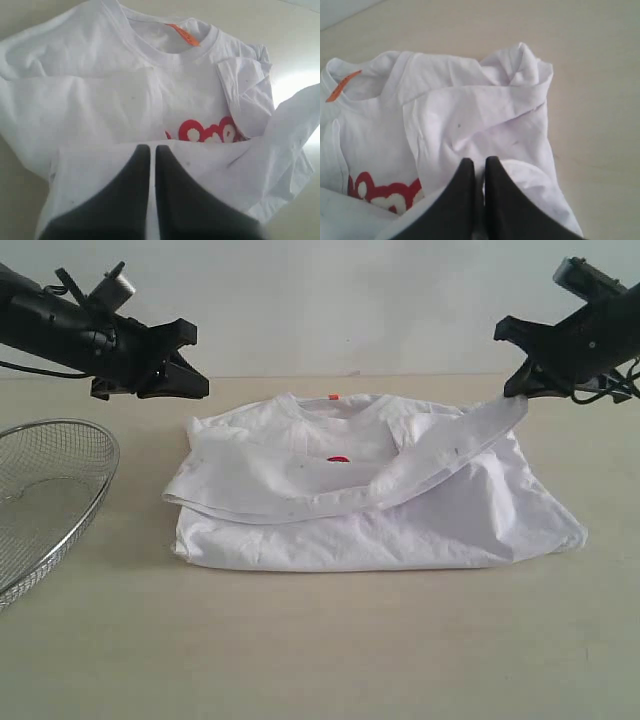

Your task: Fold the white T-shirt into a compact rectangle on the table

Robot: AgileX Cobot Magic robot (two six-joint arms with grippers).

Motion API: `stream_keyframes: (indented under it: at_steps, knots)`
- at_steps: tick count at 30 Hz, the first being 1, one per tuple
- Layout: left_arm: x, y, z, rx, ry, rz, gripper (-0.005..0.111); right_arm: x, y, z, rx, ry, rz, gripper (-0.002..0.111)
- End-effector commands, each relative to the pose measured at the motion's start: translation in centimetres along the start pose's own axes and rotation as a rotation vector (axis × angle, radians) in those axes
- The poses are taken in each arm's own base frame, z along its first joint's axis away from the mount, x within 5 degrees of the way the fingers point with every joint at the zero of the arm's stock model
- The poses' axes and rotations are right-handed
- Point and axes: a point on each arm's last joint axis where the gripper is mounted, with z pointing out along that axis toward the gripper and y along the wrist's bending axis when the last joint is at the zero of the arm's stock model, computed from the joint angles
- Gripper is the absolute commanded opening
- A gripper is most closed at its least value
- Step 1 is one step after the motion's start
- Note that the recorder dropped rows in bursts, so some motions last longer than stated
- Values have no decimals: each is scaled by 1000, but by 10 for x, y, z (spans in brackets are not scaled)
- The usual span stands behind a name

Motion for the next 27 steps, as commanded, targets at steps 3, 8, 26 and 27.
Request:
stream_keyframes:
  at_steps: [3, 8, 26, 27]
  knots:
    - [-5, 0, -3, -7, -34, -7, 5, -7, -3, -10, 7, -43, 9, 0]
    - [-5, -1, -3, -3, -30, -7, 5, -12, -5, -10, 29, -105, 27, 0]
    - [4, -9, -3, 88, 68, -13, 5, -7, -19, 21, 76, -106, 75, 31]
    - [5, -10, -4, 94, 75, -15, 5, -7, -19, 21, 80, -107, 73, 45]
